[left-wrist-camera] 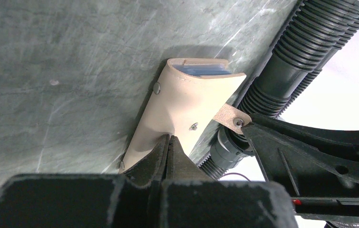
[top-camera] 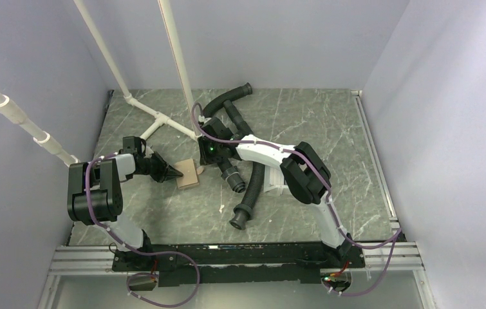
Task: Put the credit cards into the card holder
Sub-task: Close the card holder at the center of the board.
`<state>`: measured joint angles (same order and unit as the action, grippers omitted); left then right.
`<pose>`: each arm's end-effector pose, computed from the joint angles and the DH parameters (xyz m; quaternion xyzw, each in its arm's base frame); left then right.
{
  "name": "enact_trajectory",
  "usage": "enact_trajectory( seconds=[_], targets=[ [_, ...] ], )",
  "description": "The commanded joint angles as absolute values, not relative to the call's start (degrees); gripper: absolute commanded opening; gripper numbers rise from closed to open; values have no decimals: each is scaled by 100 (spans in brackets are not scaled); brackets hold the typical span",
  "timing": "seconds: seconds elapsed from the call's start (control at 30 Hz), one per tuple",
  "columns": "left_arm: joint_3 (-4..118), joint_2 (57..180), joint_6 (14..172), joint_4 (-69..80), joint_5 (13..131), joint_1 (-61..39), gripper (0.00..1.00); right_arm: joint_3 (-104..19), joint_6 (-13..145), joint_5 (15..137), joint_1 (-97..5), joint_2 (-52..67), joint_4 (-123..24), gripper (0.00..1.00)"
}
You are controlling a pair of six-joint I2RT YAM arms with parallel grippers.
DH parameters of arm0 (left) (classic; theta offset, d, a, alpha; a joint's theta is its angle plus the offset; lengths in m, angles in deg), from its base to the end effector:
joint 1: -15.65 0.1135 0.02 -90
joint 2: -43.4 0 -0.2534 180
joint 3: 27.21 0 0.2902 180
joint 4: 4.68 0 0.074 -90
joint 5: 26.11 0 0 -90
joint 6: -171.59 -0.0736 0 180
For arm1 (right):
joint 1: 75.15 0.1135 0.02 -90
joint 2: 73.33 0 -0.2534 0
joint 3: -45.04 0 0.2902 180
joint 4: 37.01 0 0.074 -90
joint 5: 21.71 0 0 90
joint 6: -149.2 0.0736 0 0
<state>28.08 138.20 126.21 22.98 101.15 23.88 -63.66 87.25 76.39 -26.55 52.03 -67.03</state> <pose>0.3197 0.0012 0.0592 -0.3567 0.8599 -0.3560 0.0804 0.3529 0.4160 0.1301 -0.1910 0.9076 0.2798 0.2481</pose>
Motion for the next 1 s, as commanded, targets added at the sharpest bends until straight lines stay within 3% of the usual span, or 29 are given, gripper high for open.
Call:
enact_trajectory(
  seconds=[0.0,0.17,0.4,0.97],
  targets=[
    [2850,13875,12430,2403,9928,2373,0,-6308,8623,7773,-2646,5063,-6668,19],
    [2832,13878,12432,2393,9911,2373,0,-6191,8640,7797,-2646,5002,-6608,15],
    [2841,13832,12417,2426,9869,2373,0,-6077,8676,7850,-2646,4885,-6497,0],
    [2761,13900,12457,2316,9957,2373,0,-6124,9669,9278,-2639,5238,-5214,0]
  ],
)
